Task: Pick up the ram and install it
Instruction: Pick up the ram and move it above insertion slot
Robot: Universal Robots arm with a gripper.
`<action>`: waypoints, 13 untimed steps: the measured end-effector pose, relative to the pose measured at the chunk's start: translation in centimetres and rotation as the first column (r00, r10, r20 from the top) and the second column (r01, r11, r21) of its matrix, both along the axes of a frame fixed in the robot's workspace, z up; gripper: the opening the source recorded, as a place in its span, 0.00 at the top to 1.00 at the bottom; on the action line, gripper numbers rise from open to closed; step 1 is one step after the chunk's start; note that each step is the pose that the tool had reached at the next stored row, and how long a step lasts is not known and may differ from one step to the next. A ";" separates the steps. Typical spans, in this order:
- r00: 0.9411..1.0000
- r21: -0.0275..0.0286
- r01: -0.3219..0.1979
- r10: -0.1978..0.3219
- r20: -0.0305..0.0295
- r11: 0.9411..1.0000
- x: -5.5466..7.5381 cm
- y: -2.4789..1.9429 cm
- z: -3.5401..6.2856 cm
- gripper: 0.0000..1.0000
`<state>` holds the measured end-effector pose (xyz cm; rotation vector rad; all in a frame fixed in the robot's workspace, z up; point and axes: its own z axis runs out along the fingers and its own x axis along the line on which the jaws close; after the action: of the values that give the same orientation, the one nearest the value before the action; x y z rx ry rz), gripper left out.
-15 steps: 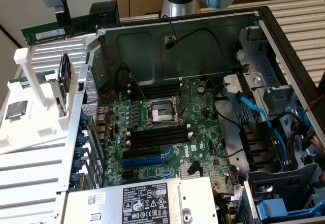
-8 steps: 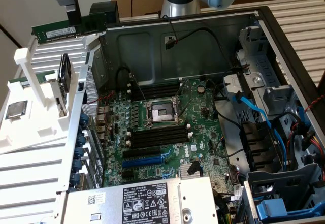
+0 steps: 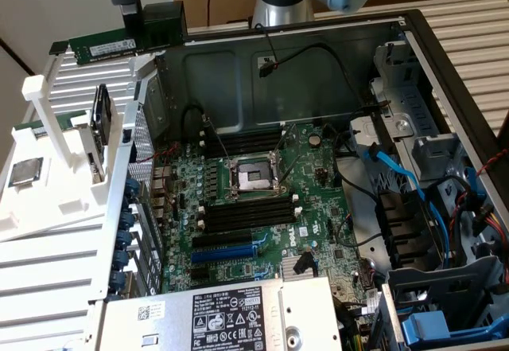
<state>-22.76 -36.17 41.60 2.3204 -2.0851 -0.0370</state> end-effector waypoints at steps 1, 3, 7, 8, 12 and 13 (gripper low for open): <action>1.000 0.000 0.000 0.000 0.000 1.000 0.2 0.02 0.00 0.87; 1.000 0.000 0.001 -0.001 0.000 1.000 0.7 0.05 0.00 0.87; 1.000 0.000 0.003 -0.003 0.000 1.000 1.7 0.13 0.00 0.87; 1.000 0.000 0.003 -0.003 0.000 1.000 2.0 0.14 0.00 0.87; 1.000 0.000 0.004 -0.004 0.000 1.000 3.0 0.18 0.00 0.87; 1.000 0.000 0.004 -0.004 0.000 1.000 3.3 0.19 0.00 0.87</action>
<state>-19.43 -35.98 41.60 2.3159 -2.0898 -0.0369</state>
